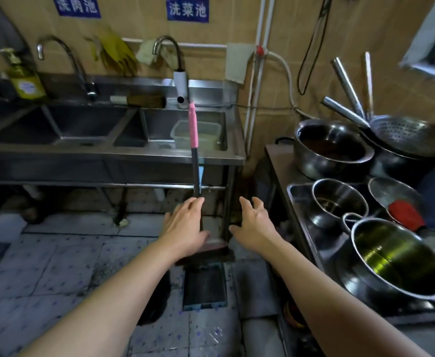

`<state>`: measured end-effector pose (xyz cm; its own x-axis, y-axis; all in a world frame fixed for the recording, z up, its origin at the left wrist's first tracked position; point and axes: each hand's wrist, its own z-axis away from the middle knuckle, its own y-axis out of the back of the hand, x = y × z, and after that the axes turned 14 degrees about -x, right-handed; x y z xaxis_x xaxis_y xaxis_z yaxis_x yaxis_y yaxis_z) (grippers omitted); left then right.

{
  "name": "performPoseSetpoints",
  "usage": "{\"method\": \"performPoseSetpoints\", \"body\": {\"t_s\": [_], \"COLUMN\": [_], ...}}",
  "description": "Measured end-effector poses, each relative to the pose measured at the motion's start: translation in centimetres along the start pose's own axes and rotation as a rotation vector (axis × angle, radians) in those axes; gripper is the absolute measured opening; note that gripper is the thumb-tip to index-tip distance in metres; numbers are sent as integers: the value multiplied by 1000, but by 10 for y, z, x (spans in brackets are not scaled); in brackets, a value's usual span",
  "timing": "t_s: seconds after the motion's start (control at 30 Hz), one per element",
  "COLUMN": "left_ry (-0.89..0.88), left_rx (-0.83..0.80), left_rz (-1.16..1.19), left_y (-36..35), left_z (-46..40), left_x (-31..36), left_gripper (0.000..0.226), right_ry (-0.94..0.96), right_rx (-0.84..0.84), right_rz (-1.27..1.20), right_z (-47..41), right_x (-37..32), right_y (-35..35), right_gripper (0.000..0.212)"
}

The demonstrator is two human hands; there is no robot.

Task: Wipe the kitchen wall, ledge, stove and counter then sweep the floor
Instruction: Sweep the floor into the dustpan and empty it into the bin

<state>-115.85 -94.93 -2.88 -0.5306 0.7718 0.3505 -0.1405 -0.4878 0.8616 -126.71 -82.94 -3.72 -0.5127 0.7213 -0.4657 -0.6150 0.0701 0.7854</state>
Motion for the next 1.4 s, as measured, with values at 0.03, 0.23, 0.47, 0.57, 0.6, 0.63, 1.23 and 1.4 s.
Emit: {"method": "performPoseSetpoints", "body": {"t_s": [0.03,0.23,0.47,0.57,0.6,0.63,1.23,1.4], "left_ry": [23,132,184,165,153,139,-338,-403], "left_rx": [3,35,49,38,40,41,-215,-237], "left_rz": [13,27,29,39,44,43,-232,-232], "left_y": [6,33,56,65,69,74,152,152], "left_z": [-10,-58,-97,-117,-125,-133,-280,-290], "left_x": [-2,-14,-38,-50,-54,-59,-139,-141], "left_gripper": [82,80,78,79,79,79,79,77], "right_ry": [13,58,60,37,32,25,-469,-527], "right_rx": [-11,-63,-116,-107,-94,-78,227,237], "right_rz": [1,23,32,31,34,36,-187,-215], "right_z": [-15,-91,-147,-166,-173,-179,-240,-243], "right_x": [-1,-7,-22,-31,-33,-36,-87,-87], "right_y": [6,31,36,42,44,46,47,43], "right_gripper": [75,73,74,75,75,74,66,64]}}
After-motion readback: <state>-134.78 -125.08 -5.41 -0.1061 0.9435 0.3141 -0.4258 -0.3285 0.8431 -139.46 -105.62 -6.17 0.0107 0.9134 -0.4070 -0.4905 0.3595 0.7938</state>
